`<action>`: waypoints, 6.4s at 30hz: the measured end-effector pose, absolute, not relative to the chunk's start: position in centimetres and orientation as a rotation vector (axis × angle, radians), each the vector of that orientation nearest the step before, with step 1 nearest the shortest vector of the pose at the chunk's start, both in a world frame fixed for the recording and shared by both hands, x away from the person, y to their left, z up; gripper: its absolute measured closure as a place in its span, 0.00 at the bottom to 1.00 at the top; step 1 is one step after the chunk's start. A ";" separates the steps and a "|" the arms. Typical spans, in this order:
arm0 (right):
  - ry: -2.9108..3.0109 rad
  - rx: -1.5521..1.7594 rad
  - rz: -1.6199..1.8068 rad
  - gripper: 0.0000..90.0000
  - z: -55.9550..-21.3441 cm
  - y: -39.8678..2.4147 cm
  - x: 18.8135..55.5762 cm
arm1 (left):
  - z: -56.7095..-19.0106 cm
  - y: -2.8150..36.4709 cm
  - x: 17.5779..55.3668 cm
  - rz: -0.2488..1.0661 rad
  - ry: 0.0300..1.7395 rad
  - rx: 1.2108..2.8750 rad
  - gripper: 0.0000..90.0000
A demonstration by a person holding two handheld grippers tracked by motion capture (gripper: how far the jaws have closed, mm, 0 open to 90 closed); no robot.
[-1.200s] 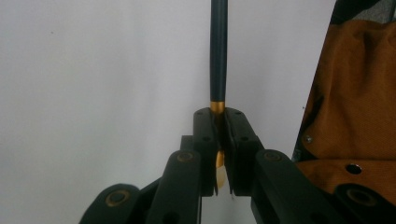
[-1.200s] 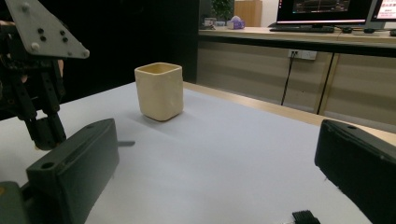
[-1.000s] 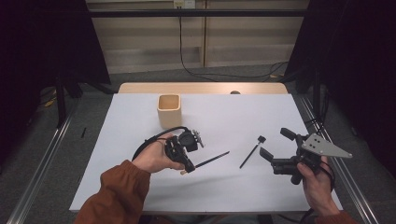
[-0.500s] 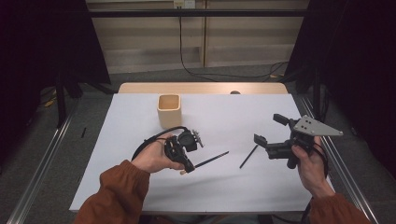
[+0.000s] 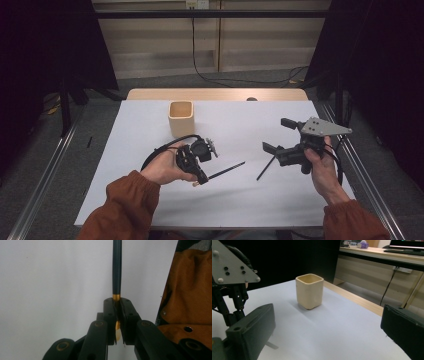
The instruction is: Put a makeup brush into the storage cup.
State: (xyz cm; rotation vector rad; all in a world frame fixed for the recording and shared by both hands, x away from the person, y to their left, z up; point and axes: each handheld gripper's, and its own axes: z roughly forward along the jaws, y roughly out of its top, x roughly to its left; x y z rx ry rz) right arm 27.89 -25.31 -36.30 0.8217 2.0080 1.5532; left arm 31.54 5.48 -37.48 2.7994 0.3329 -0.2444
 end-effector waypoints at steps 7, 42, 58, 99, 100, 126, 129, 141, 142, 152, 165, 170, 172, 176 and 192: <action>2.160 0.756 1.564 0.00 -36.5 -23.7 28.2 | -37.7 5.2 31.4 -0.254 0.366 2.782 0.94; 2.693 0.567 1.299 0.18 -34.3 -19.7 30.3 | -37.5 5.0 31.3 -0.250 0.308 2.831 0.94; 2.976 0.410 0.990 0.08 -35.4 -17.6 31.8 | -38.0 4.2 30.9 -0.255 0.288 2.876 0.94; 3.300 0.136 0.417 0.66 -39.3 -14.1 31.5 | -38.9 3.1 30.1 -0.274 0.180 2.941 0.94; 3.300 0.123 0.424 0.67 -39.3 -13.9 31.5 | -38.8 3.0 30.1 -0.266 0.184 2.940 0.94; 3.348 0.026 0.436 0.95 -40.1 -13.4 31.2 | -38.8 3.2 29.8 -0.267 0.139 2.926 0.93; 3.360 0.048 0.435 0.95 -40.0 -13.6 31.1 | -38.8 3.3 29.8 -0.265 0.163 2.913 0.92; 3.332 0.054 0.476 0.95 -40.0 -13.9 31.1 | -39.0 3.6 30.2 -0.234 0.211 2.845 0.49; 3.331 0.055 0.478 0.95 -40.0 -14.0 31.1 | -39.1 3.6 30.1 -0.245 0.259 2.818 0.45; 3.336 0.096 0.500 0.95 -40.1 -14.4 31.5 | -39.5 3.9 30.6 -0.233 0.322 2.765 0.11; 3.330 0.161 0.517 0.95 -40.1 -15.5 31.6 | -39.3 6.8 31.8 -0.168 0.457 2.599 0.05; 3.320 0.214 0.544 0.95 -40.2 -16.2 31.6 | -39.1 7.7 31.2 -0.155 0.485 2.528 0.06; 3.317 0.228 0.539 0.95 -40.2 -16.5 31.6 | -38.9 8.2 30.8 -0.150 0.463 2.498 0.05; 3.307 0.233 0.554 0.95 -39.9 -17.0 31.5 | -39.0 8.9 30.4 -0.106 0.479 2.482 0.05; 3.244 0.338 0.646 0.95 -40.7 -19.5 30.9 | -40.1 11.8 29.8 -0.032 0.545 2.394 0.04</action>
